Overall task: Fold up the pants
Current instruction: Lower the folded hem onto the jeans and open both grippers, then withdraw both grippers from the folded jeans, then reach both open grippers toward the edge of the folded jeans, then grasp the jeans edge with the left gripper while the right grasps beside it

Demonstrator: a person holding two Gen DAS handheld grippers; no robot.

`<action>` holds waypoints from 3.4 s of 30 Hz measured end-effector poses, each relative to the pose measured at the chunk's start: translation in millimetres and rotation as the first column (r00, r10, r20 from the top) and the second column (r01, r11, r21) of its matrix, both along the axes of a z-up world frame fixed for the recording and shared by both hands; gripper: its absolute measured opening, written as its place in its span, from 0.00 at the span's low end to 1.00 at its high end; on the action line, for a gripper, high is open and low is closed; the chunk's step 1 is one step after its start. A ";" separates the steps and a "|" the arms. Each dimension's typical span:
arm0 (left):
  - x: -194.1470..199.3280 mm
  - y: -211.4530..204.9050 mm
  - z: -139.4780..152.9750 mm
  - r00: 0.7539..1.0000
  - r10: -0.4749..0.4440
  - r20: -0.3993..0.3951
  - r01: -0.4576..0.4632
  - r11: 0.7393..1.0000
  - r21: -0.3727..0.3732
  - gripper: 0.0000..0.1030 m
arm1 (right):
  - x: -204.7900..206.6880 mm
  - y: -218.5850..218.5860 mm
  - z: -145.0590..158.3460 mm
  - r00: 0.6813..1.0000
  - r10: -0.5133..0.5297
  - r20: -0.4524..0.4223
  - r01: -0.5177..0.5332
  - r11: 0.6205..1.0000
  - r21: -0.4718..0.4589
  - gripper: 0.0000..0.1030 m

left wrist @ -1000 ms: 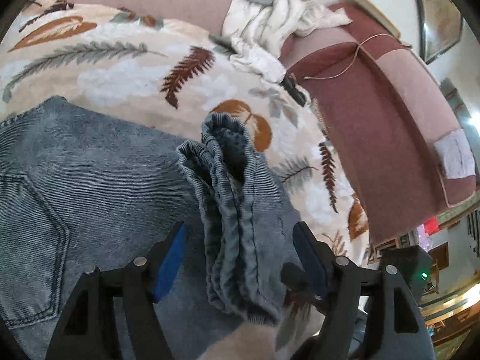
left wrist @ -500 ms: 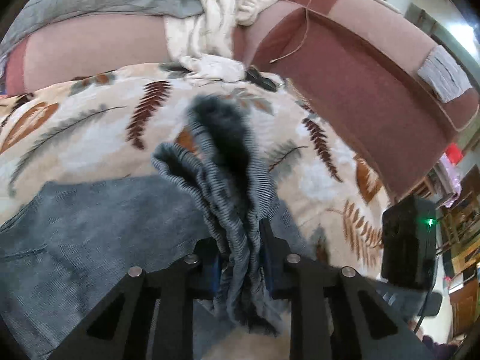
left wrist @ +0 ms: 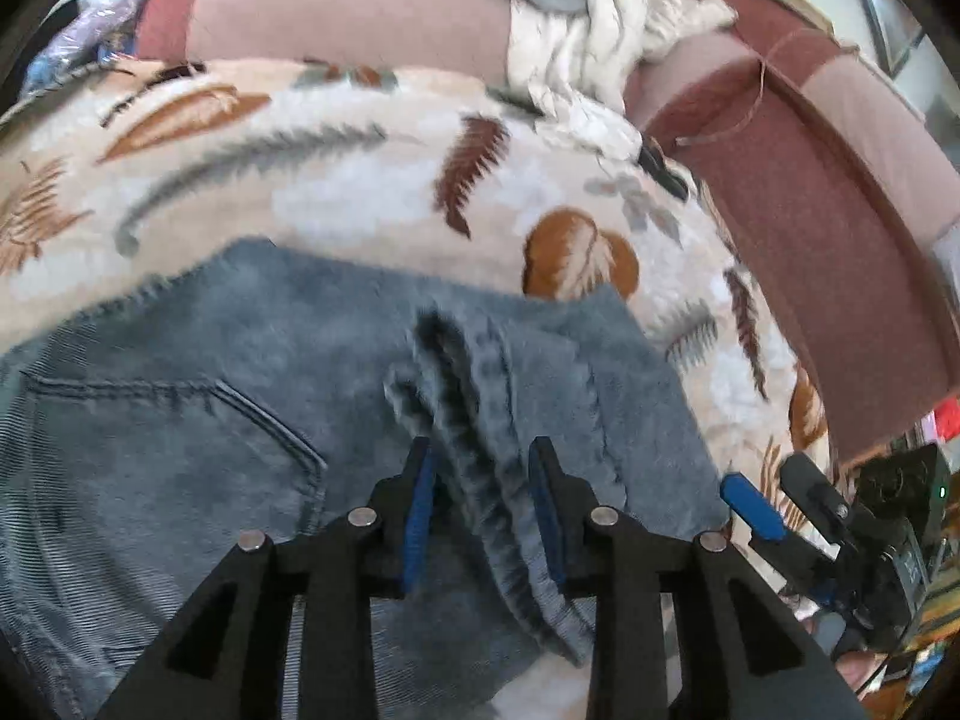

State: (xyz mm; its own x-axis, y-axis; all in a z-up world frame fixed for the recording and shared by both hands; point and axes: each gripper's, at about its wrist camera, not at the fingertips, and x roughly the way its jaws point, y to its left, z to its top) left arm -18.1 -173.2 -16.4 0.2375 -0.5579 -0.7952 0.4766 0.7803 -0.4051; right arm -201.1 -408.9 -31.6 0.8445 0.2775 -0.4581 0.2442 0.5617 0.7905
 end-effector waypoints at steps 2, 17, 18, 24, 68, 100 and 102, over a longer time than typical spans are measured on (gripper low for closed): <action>2.5 5.7 2.0 1.000 0.011 -0.013 -0.011 0.999 -0.033 0.34 | 0.7 1.8 3.7 1.000 0.012 0.027 -0.012 1.000 0.001 0.65; 42.2 -49.5 -24.7 0.997 0.056 0.053 -0.063 0.987 0.148 0.41 | 32.8 24.8 -36.2 0.979 0.164 -0.122 -0.153 0.984 0.095 0.71; 44.9 -51.4 -26.8 0.997 0.049 0.062 -0.059 0.984 0.171 0.41 | 33.4 24.7 -37.3 0.979 0.168 -0.119 -0.156 0.982 0.103 0.71; 39.0 -29.2 -17.6 0.996 0.046 0.080 -0.056 0.990 0.128 0.41 | 35.8 26.4 -29.0 0.984 0.167 -0.062 -0.161 0.983 0.091 0.71; -87.5 292.4 -39.5 0.722 0.675 0.148 -0.682 0.732 -0.013 0.76 | 265.7 450.6 21.4 0.489 0.630 -0.604 -0.869 0.295 -0.397 0.74; -85.1 257.4 -20.6 0.822 0.482 0.304 -0.459 0.876 -0.149 0.23 | 255.3 460.0 33.3 0.524 0.464 -0.715 -0.819 0.043 -0.572 0.14; -92.3 245.9 -14.8 0.824 0.449 0.346 -0.426 0.893 -0.145 0.23 | 247.9 437.9 49.2 0.561 0.480 -0.675 -0.794 0.082 -0.602 0.14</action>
State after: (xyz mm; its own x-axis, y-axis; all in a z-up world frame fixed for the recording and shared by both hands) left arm -110.4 72.7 -31.2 0.7308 -0.3696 -0.5739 0.2117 0.9220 -0.3242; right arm 46.9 29.0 17.6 0.3604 0.0280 -0.9324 -0.4942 0.8535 -0.1654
